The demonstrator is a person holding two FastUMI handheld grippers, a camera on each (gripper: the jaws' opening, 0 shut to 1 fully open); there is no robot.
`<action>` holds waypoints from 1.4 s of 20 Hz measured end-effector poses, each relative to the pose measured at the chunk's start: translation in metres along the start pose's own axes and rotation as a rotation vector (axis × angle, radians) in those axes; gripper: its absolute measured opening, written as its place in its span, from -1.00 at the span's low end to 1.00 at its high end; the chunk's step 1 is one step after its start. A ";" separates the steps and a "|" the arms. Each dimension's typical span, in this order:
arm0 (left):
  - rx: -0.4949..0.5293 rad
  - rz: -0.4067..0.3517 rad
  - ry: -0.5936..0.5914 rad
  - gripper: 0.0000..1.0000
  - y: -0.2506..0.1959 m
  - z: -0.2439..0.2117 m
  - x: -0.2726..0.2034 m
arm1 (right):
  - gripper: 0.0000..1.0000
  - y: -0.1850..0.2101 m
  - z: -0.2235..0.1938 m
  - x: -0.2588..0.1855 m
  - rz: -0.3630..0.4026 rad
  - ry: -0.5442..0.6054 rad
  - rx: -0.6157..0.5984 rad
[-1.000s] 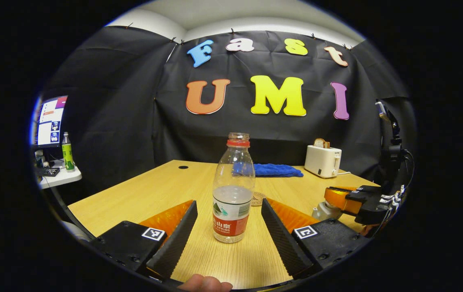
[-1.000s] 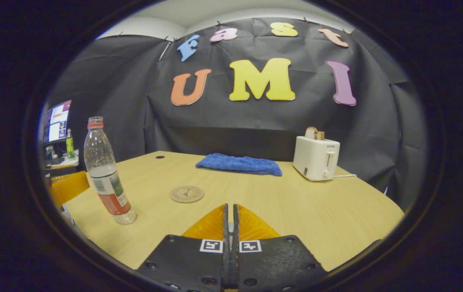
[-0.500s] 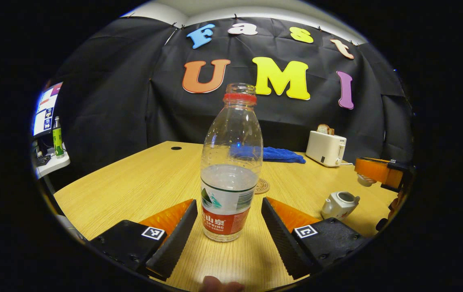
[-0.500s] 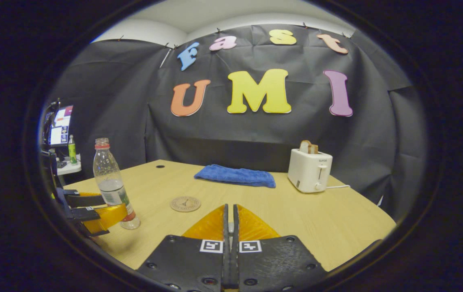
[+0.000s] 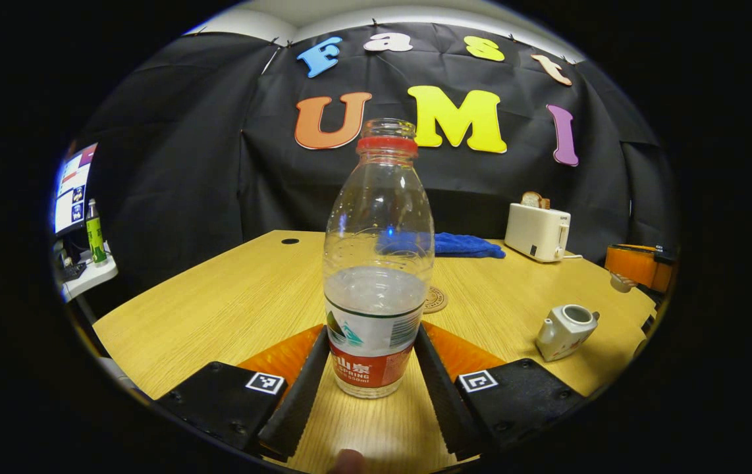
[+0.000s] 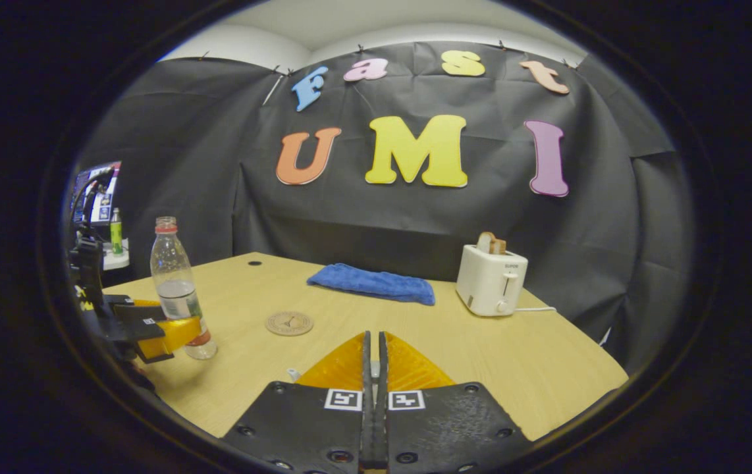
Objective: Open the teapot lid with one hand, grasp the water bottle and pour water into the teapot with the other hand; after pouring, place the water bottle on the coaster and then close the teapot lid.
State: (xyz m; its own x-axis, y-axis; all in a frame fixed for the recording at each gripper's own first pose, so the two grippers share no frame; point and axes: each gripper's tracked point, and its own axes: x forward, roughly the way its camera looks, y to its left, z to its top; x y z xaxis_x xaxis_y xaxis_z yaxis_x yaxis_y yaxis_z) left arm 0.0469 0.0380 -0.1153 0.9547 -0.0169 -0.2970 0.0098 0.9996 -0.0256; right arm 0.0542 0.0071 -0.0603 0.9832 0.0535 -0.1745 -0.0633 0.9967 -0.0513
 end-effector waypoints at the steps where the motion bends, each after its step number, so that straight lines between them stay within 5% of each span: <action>1: 0.027 -0.003 0.012 0.60 0.000 0.000 0.000 | -1.00 -0.003 0.000 -0.001 0.001 0.003 0.005; 8: 0.459 0.075 -0.027 0.52 0.000 0.040 -0.005 | -1.00 -0.031 -0.003 -0.007 -0.008 0.010 0.046; 15: 0.897 0.050 0.006 0.48 -0.024 0.042 -0.008 | -1.00 -0.052 -0.018 -0.011 -0.008 0.032 0.060; 28: 1.363 0.045 0.084 0.48 -0.047 0.035 -0.002 | -1.00 -0.093 -0.036 -0.024 -0.051 0.035 0.099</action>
State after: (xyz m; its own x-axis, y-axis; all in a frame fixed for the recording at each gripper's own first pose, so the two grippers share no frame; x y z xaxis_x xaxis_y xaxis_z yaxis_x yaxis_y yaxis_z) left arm 0.0548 -0.0084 -0.0801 0.9418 0.0633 -0.3301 0.3086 0.2267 0.9238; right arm 0.0306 -0.0892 -0.0870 0.9779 0.0023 -0.2089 0.0054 0.9993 0.0361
